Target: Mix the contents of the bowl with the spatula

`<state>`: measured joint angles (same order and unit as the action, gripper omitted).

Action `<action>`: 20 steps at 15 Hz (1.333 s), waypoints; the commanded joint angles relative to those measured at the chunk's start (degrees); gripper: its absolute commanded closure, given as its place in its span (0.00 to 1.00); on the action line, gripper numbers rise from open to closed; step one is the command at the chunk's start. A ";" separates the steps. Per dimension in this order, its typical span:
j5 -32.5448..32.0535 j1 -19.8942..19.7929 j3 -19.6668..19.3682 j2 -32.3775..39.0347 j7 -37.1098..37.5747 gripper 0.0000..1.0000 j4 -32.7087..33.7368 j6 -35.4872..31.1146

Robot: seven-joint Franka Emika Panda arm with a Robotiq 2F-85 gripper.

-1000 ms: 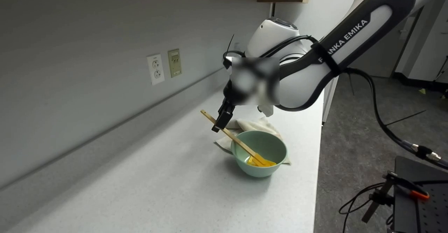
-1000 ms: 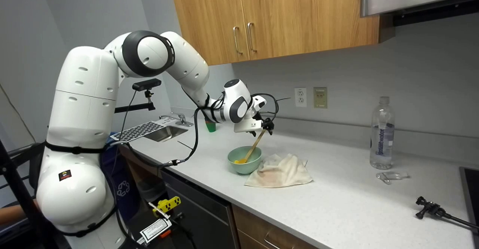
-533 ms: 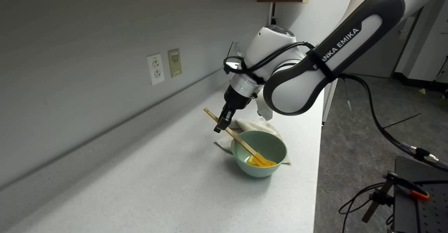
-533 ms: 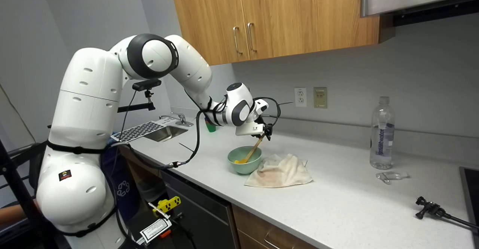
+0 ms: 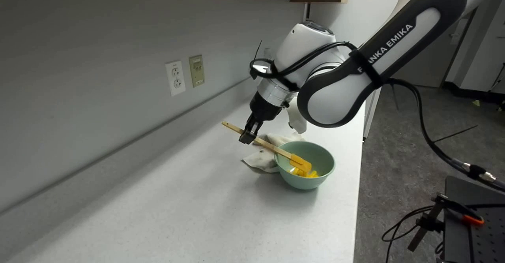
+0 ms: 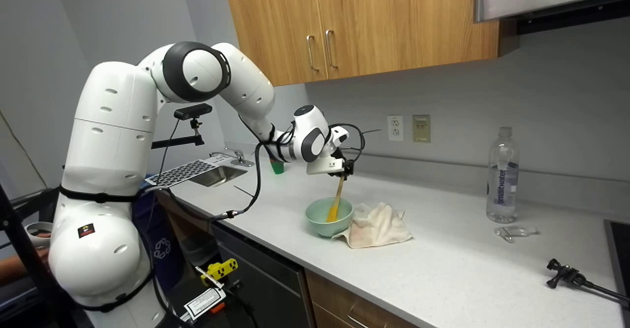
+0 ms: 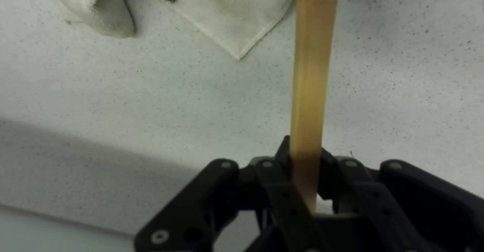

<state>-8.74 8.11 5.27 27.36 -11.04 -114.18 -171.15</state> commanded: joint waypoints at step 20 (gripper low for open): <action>-3.14 1.25 -2.47 -15.28 -1.12 0.98 -27.81 -39.51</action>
<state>-11.95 9.60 3.54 14.31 -11.40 -136.64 -204.84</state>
